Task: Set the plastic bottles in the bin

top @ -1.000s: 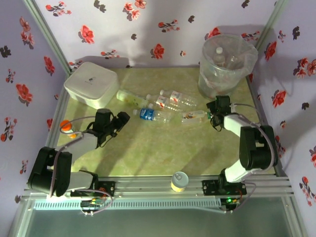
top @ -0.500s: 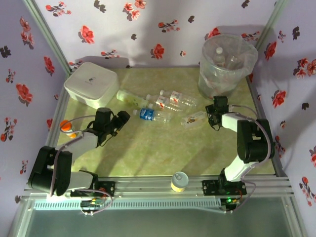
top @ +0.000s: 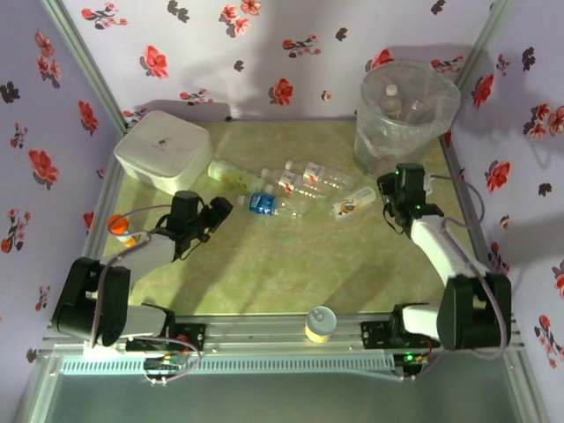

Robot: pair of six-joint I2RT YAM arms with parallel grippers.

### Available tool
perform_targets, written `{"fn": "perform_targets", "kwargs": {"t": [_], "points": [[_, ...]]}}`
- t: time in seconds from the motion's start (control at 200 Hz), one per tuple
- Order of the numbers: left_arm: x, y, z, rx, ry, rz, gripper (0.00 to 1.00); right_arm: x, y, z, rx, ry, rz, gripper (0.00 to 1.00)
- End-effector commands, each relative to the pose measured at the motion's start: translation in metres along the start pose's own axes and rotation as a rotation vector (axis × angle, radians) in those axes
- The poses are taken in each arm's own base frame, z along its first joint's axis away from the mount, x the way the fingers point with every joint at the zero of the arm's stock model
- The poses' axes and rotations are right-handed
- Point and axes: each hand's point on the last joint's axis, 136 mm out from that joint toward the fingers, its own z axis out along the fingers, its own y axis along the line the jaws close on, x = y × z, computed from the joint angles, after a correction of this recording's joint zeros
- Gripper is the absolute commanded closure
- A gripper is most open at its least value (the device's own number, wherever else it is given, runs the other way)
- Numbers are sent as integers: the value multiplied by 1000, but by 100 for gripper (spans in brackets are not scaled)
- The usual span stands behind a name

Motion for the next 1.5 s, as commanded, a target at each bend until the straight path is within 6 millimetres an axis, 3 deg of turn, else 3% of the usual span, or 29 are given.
{"fn": "perform_targets", "kwargs": {"t": [0.0,0.135,0.325,0.42,0.53,0.73,0.865,0.96,1.105,1.345,1.495], "points": [[-3,-9,3,17,2,13,16,-18,46,-49,-111,-72,-129,75],[-5,-14,7,30,5,12,16,-58,106,-110,-221,-233,-314,79],[-2,-25,7,53,12,22,16,-109,202,-173,-444,-544,-536,80],[0,-24,3,52,9,25,16,-133,243,-197,-500,-674,-581,80],[3,-18,-2,46,2,17,16,-163,278,-206,-522,-788,-574,82],[4,-12,-13,38,-19,18,16,-199,306,-177,-476,-964,-557,82],[3,-9,-20,23,-33,30,16,-192,323,-137,-434,-1036,-699,83],[2,-9,-23,21,-40,35,16,-185,331,-100,-395,-1018,-802,81],[3,-10,-23,26,-36,34,16,-170,343,-60,-420,-972,-911,81],[4,-7,-27,30,-43,27,16,-152,334,-1,-413,-789,-961,80],[6,-4,-27,23,-42,28,16,-145,308,42,-334,-675,-967,80]]}}
